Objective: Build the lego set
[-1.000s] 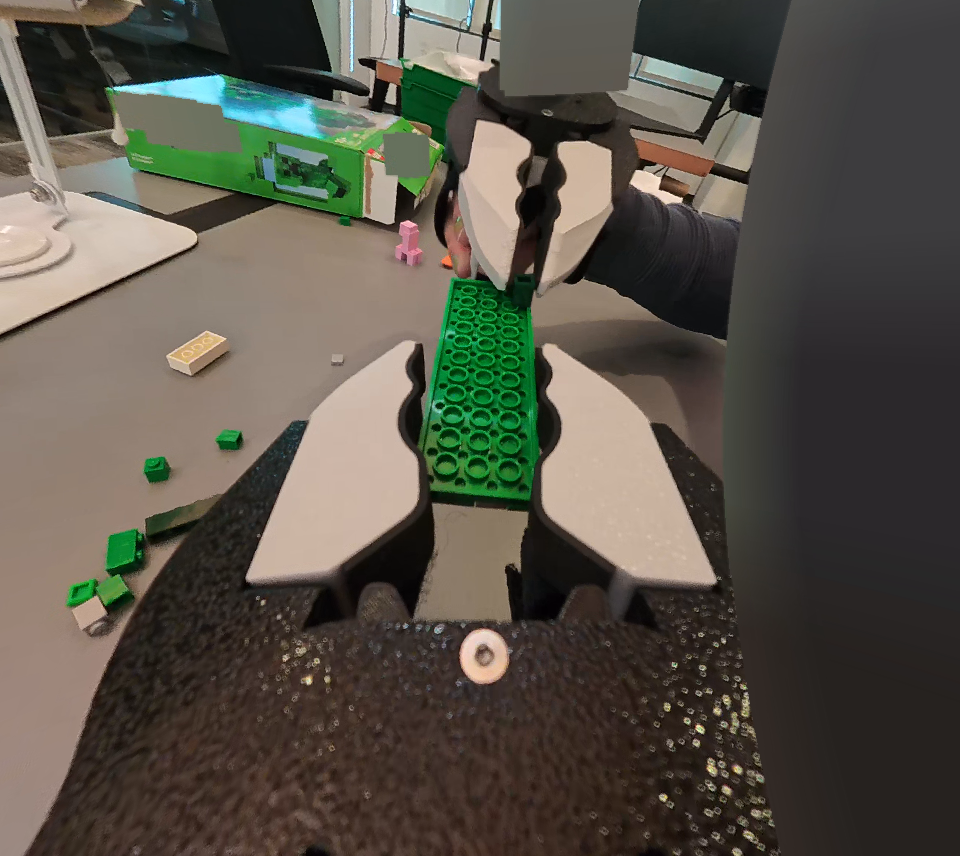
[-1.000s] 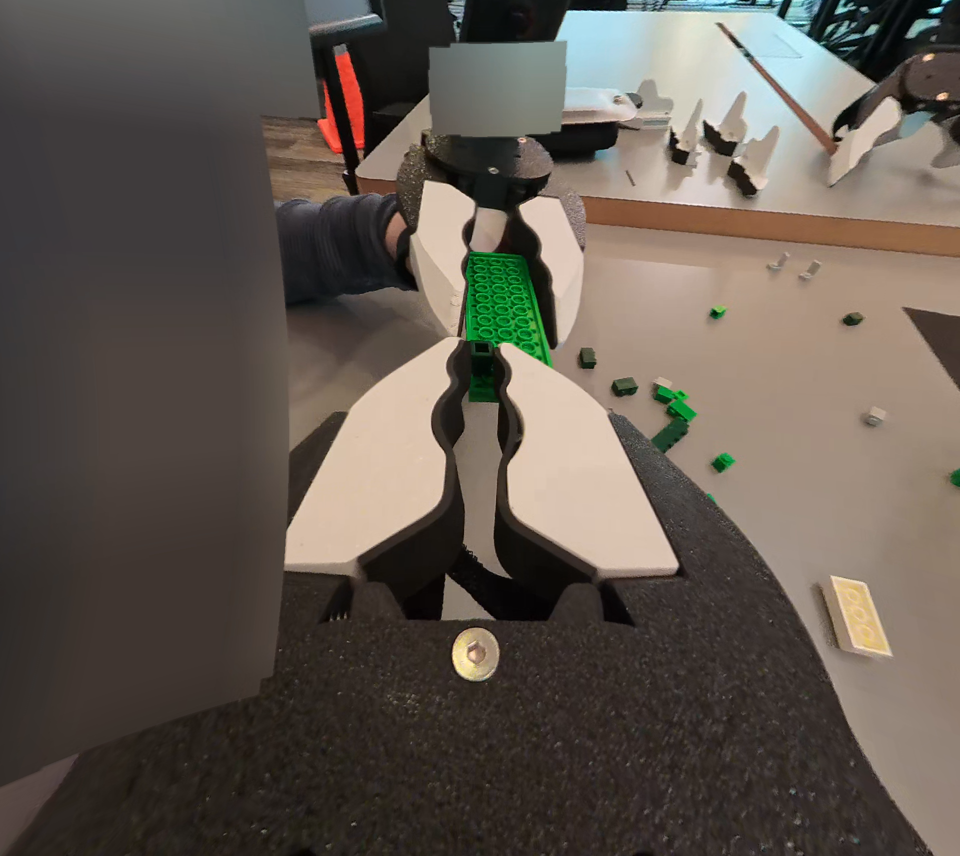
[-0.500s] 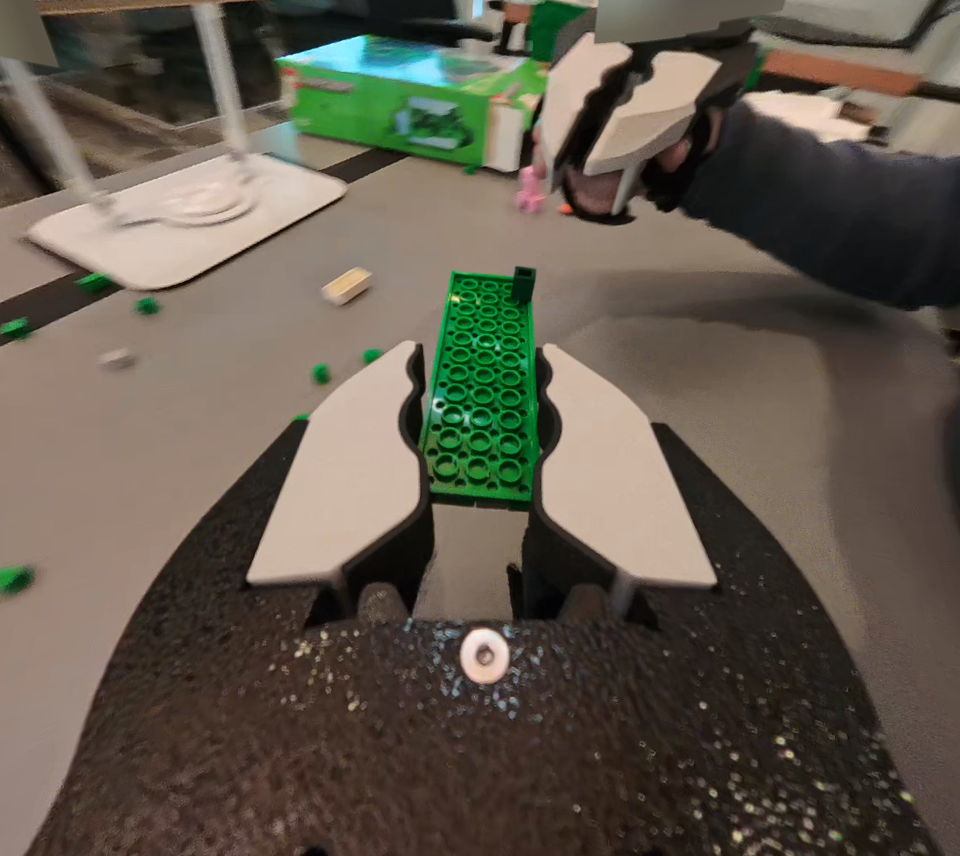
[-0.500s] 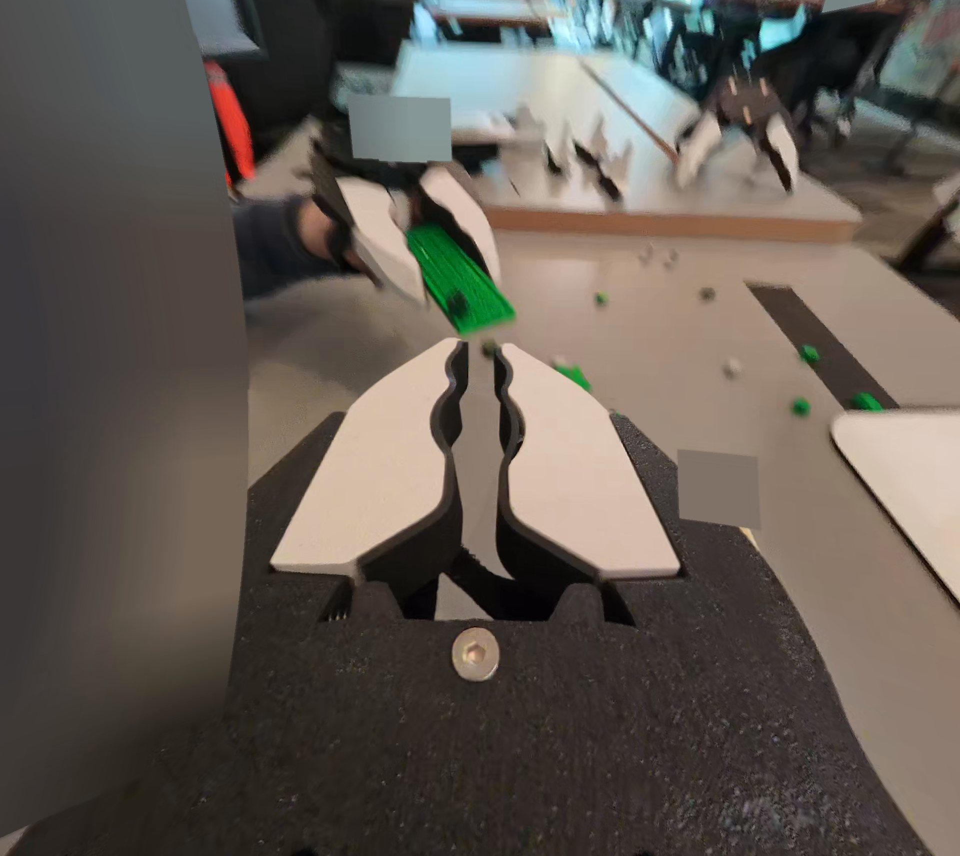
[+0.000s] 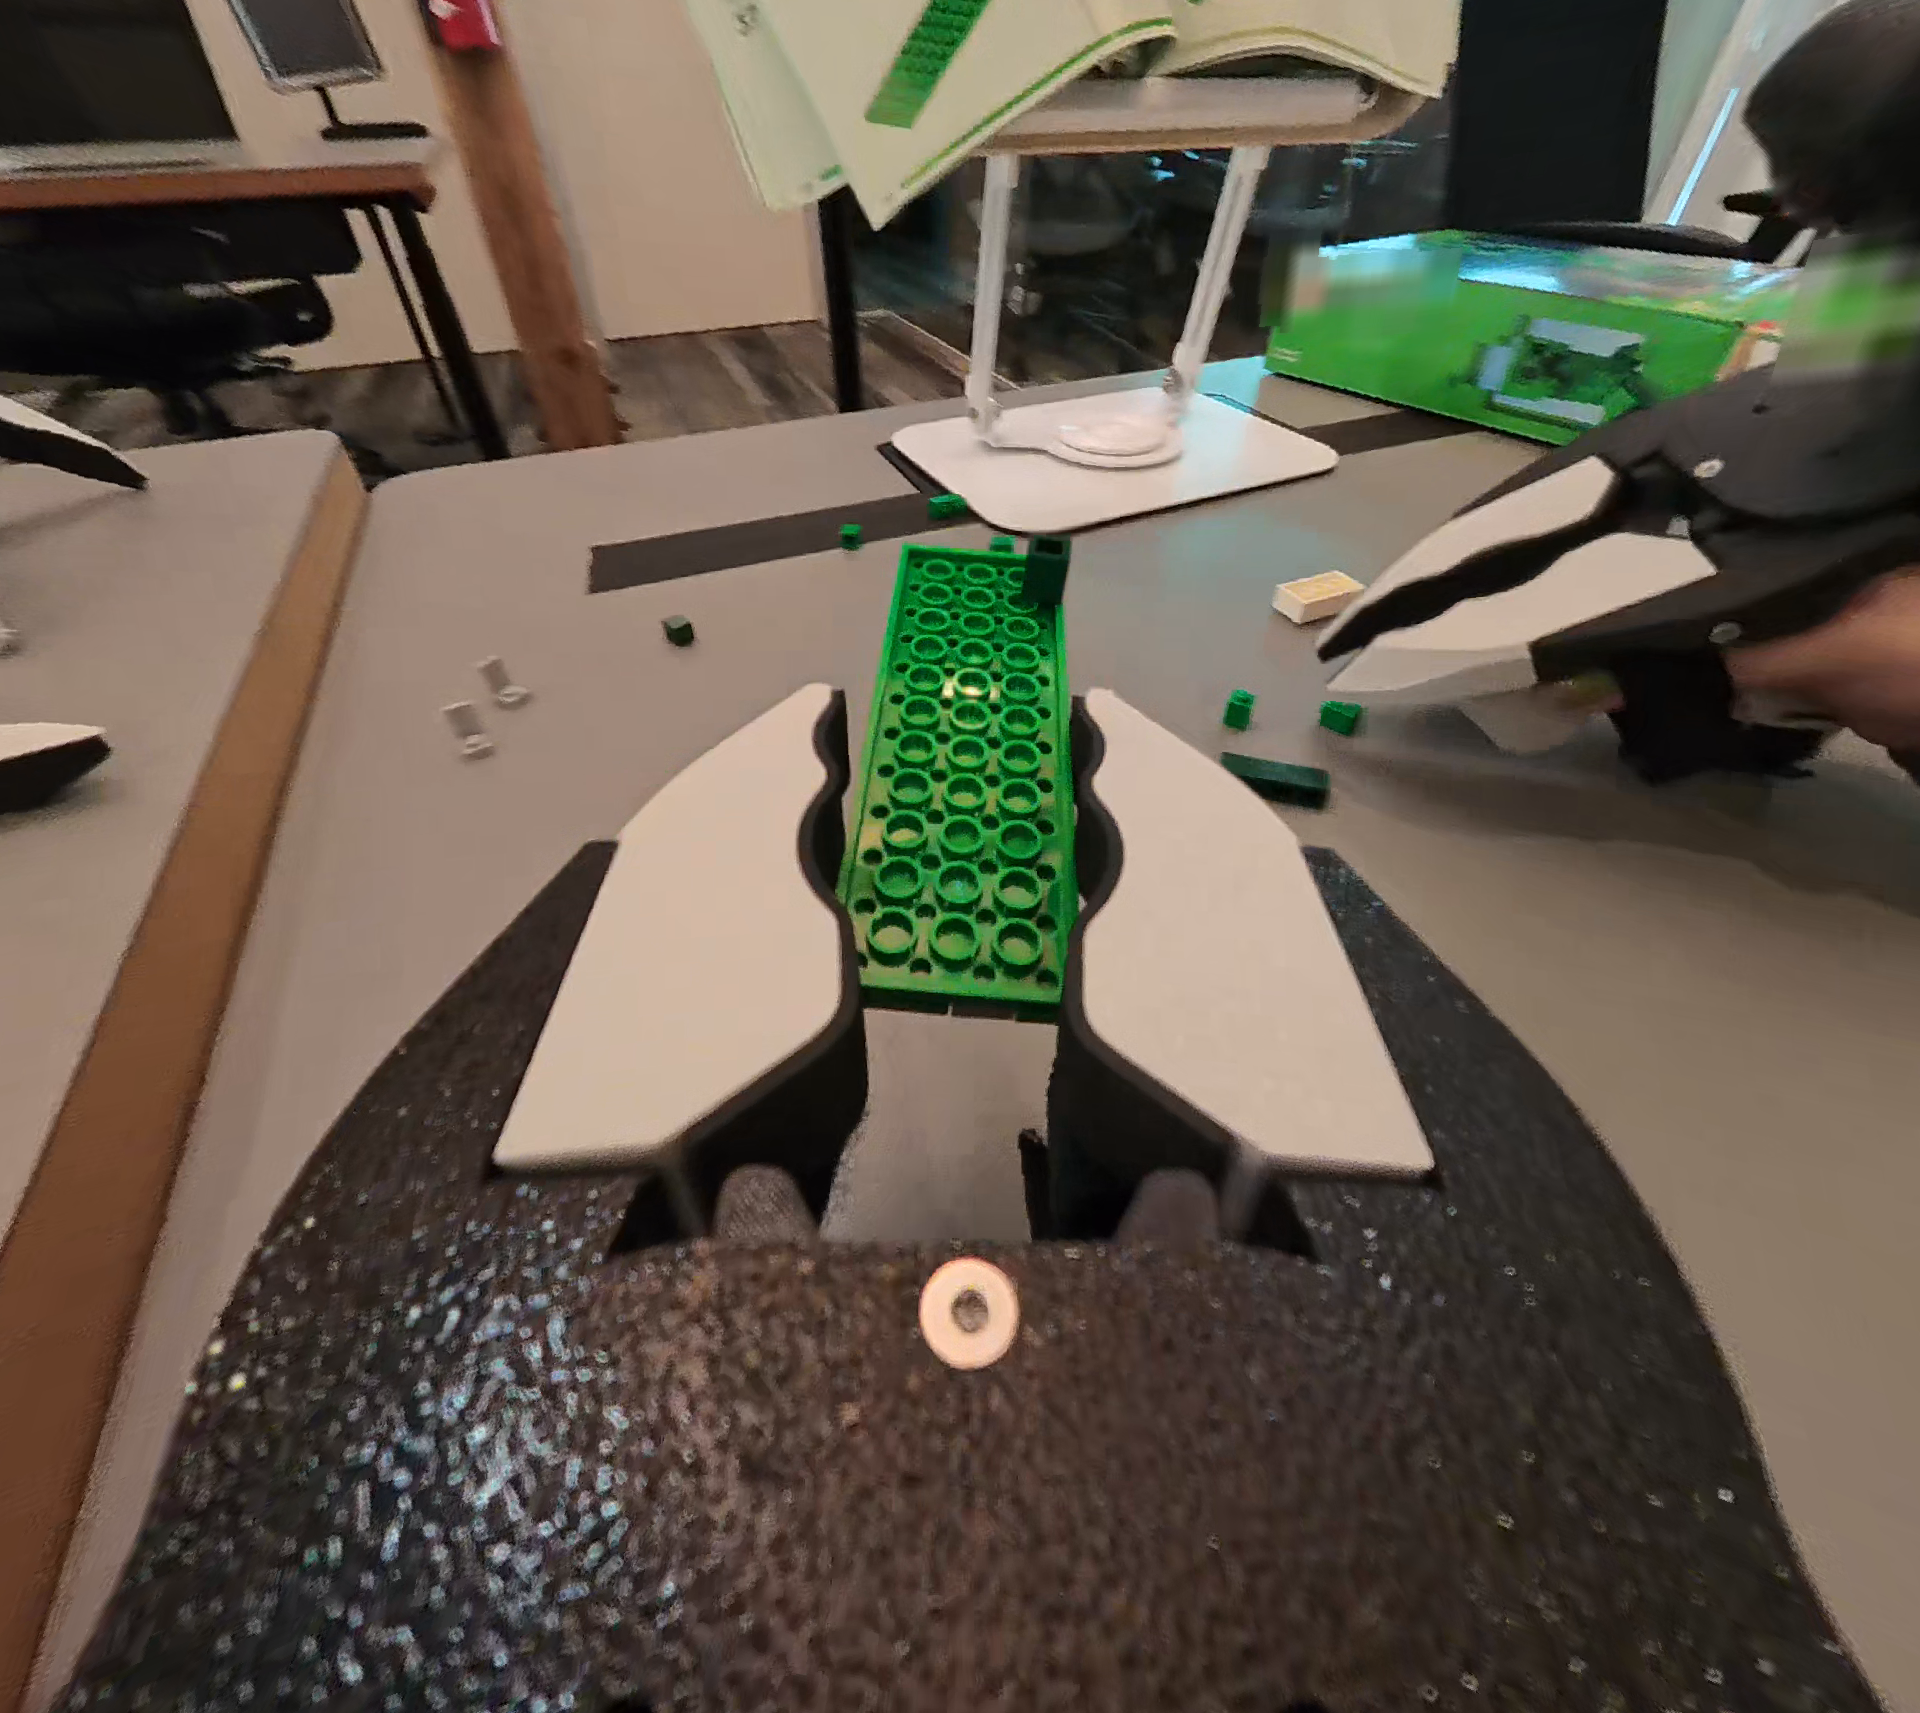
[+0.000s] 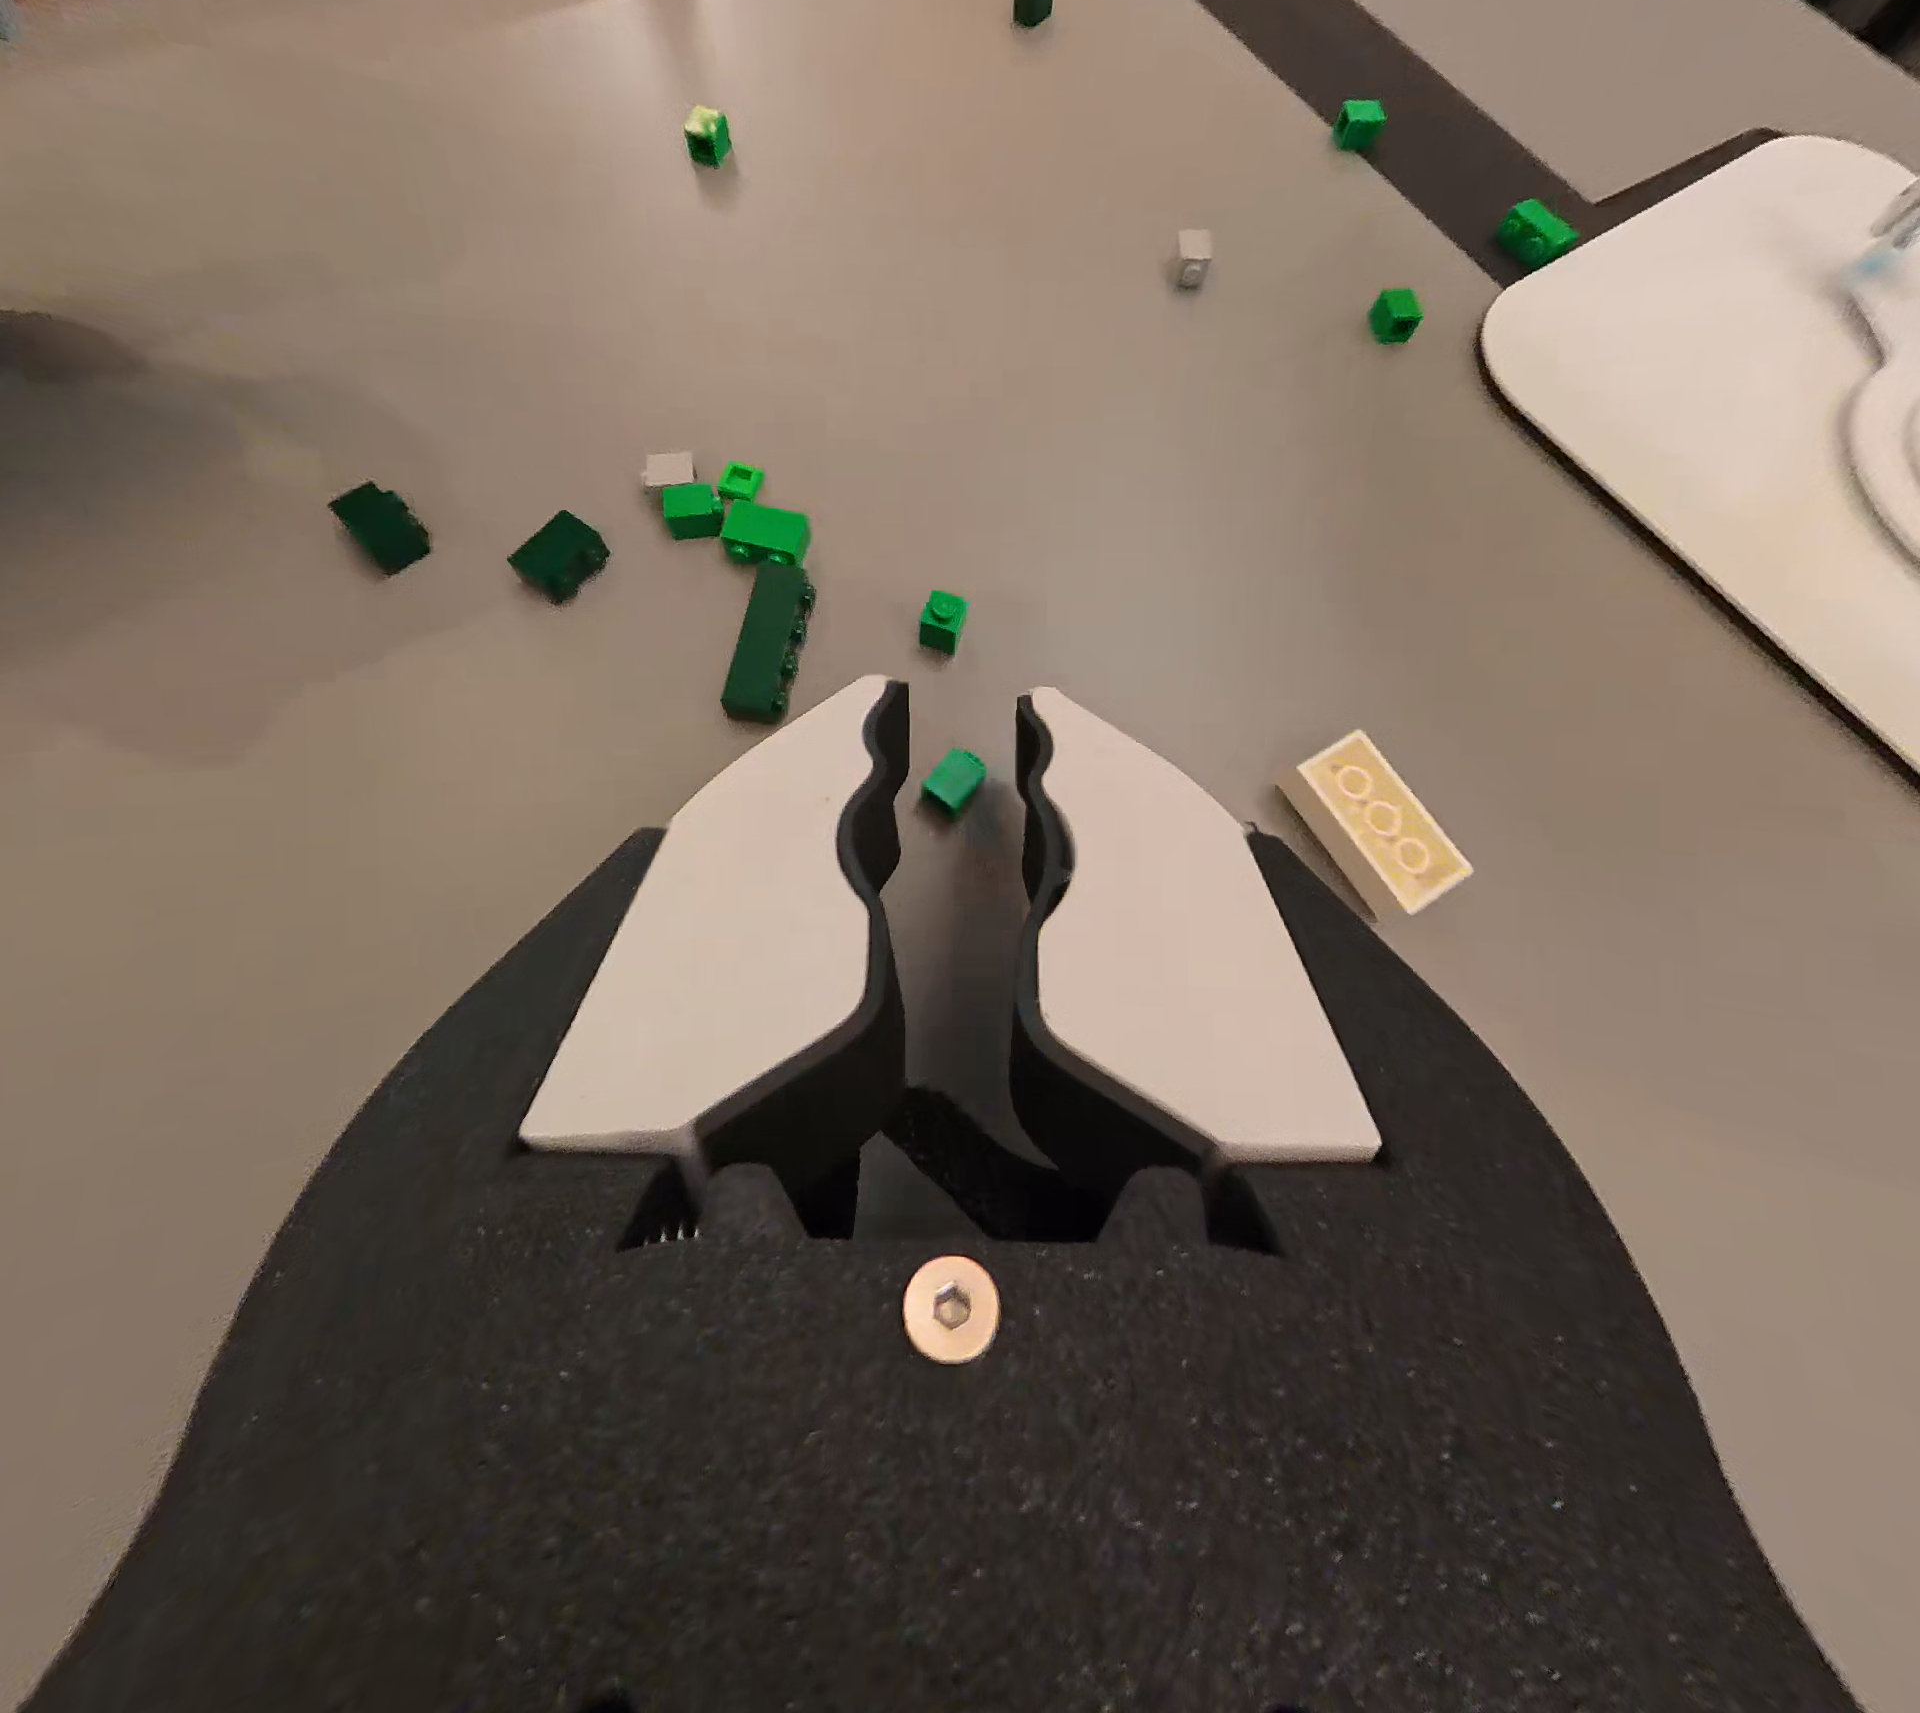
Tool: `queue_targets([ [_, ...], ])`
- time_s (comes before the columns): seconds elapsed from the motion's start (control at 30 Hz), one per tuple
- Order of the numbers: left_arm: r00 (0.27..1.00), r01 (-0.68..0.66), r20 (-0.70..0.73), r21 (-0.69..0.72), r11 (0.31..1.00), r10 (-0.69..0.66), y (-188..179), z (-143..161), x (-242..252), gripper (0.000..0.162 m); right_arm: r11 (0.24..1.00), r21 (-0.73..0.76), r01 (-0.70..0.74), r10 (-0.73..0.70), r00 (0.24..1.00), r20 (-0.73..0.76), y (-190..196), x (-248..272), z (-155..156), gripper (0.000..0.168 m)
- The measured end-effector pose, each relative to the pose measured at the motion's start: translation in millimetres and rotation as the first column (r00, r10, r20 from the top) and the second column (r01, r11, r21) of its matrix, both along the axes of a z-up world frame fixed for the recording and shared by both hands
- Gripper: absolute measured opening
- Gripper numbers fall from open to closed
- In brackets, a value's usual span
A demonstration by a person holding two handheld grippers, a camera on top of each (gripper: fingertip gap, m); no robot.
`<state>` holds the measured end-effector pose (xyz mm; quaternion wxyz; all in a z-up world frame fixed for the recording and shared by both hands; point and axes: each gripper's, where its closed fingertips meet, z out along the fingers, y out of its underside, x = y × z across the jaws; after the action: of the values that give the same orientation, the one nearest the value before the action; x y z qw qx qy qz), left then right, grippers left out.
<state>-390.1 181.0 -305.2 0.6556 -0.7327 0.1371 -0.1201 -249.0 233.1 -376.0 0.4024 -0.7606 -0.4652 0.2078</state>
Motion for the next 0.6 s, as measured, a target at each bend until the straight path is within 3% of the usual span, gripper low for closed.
queue_targets([
  [0.33, 1.0, 0.019, 0.021, -0.004, 1.0, -0.019, 0.6, 0.2, 0.7, 0.04, 0.998, -0.067, -0.014, 0.024, 0.989, 0.146, 10.0, -22.1, -15.4, 0.024],
  [0.43, 0.999, 0.028, 0.023, -0.005, 1.0, -0.028, 0.3, 0.2, 2.3, 0.04, 0.998, -0.049, -0.032, 0.04, 0.983, 0.178, 12.1, -22.4, -16.1, 0.008],
  [0.53, 0.999, 0.038, 0.025, -0.007, 0.999, -0.037, 0.2, -0.1, 4.1, 0.04, 0.993, -0.019, -0.118, 0.12, 0.972, 0.201, 7.4, -20.1, -9.2, 0.008],
  [0.6, 0.999, 0.039, 0.027, -0.002, 0.999, -0.039, 0.0, 0.6, 4.5, 0.04, 0.967, -0.045, -0.25, 0.254, 0.936, 0.244, -4.0, -10.6, -1.7, 0.008],
])
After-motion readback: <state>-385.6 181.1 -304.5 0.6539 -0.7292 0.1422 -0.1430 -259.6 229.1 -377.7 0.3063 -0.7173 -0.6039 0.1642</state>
